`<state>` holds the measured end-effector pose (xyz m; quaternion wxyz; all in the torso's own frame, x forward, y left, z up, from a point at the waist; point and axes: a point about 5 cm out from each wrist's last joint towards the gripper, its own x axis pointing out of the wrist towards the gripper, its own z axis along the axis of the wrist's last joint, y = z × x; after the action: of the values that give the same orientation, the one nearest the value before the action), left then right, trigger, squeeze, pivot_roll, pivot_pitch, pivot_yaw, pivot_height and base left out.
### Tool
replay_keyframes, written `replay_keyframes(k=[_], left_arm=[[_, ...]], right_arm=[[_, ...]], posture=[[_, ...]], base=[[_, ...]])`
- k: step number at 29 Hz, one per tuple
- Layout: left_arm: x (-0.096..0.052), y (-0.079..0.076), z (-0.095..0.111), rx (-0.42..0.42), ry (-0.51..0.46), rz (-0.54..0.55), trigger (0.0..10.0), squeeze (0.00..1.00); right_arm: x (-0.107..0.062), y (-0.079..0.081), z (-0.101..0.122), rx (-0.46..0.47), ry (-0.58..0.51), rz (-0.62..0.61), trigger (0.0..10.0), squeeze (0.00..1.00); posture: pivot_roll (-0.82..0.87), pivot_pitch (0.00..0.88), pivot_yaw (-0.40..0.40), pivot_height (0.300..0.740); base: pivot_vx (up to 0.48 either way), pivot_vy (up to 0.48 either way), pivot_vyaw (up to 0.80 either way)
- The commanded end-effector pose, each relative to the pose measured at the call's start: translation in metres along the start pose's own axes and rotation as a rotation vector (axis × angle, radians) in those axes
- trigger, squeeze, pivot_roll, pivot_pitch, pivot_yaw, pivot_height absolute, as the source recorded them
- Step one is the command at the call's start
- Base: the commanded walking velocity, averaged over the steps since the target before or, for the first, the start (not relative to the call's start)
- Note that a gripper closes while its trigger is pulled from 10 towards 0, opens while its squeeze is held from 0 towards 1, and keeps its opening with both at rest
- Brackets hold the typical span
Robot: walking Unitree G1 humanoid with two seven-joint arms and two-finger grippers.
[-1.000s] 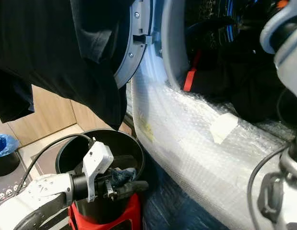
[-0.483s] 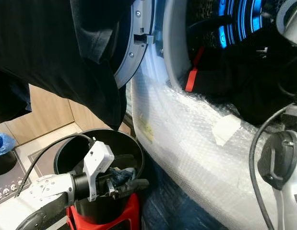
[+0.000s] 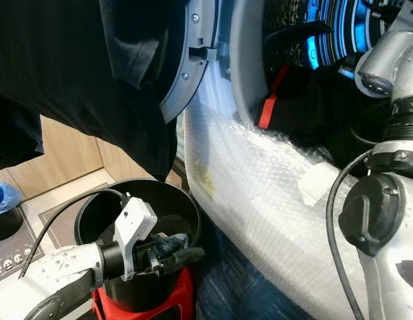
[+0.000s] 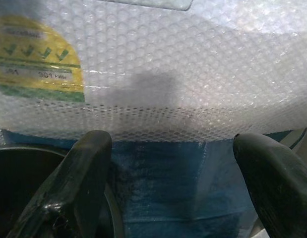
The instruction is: Clothes washing
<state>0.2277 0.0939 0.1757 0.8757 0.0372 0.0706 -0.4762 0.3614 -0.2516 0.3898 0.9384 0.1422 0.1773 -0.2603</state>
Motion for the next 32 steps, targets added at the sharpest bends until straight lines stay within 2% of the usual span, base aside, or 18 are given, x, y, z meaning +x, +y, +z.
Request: replay_keyframes(k=[1,9,10,12,16,20,28,32], left_arm=[[-0.002,-0.002,0.003,0.008,-0.009,0.004,10.0,0.0],[0.001,0.0,0.003,0.008,-0.011,-0.004,10.0,0.0],[0.002,0.0,0.003,0.006,-0.009,-0.008,10.0,0.0],[0.002,-0.001,0.002,0.006,-0.007,-0.012,10.0,0.0],[0.004,-0.001,0.003,0.002,-0.009,-0.025,10.0,0.0],[0.006,0.0,0.003,0.006,-0.008,-0.042,10.0,0.0],[0.004,0.005,0.005,0.022,0.005,-0.058,10.0,0.0],[0.003,0.005,0.005,0.024,0.008,-0.062,10.0,0.0]], right_arm=[[0.0,-0.005,-0.009,-0.016,0.085,-0.011,10.0,0.0],[-0.001,-0.022,-0.021,0.071,0.103,-0.057,10.0,0.0],[-0.004,-0.024,-0.023,0.101,0.056,-0.075,10.0,0.0],[-0.007,-0.024,-0.024,0.105,0.027,-0.073,10.0,0.0],[-0.024,-0.017,-0.035,0.129,-0.024,0.012,10.0,0.0],[-0.044,-0.017,-0.054,0.2,-0.113,0.001,10.0,0.0],[-0.068,-0.026,-0.059,0.22,-0.235,0.084,10.0,0.0],[-0.074,-0.029,-0.062,0.235,-0.26,0.105,10.0,0.0]], posture=[[-0.22,0.03,-0.131,0.74],[-0.25,0.033,-0.114,0.74],[-0.26,0.035,-0.111,0.74],[-0.27,0.037,-0.108,0.74],[-0.28,0.038,-0.102,0.74],[-0.29,0.04,-0.084,0.74],[-0.3,0.045,-0.057,0.74],[-0.3,0.048,-0.045,0.74]], base=[[0.0,0.0,0.0],[0.0,0.0,0.0],[0.0,0.0,0.0],[0.0,0.0,0.0],[0.0,0.0,0.0],[0.0,0.0,0.0],[0.0,0.0,0.0],[0.0,0.0,0.0]])
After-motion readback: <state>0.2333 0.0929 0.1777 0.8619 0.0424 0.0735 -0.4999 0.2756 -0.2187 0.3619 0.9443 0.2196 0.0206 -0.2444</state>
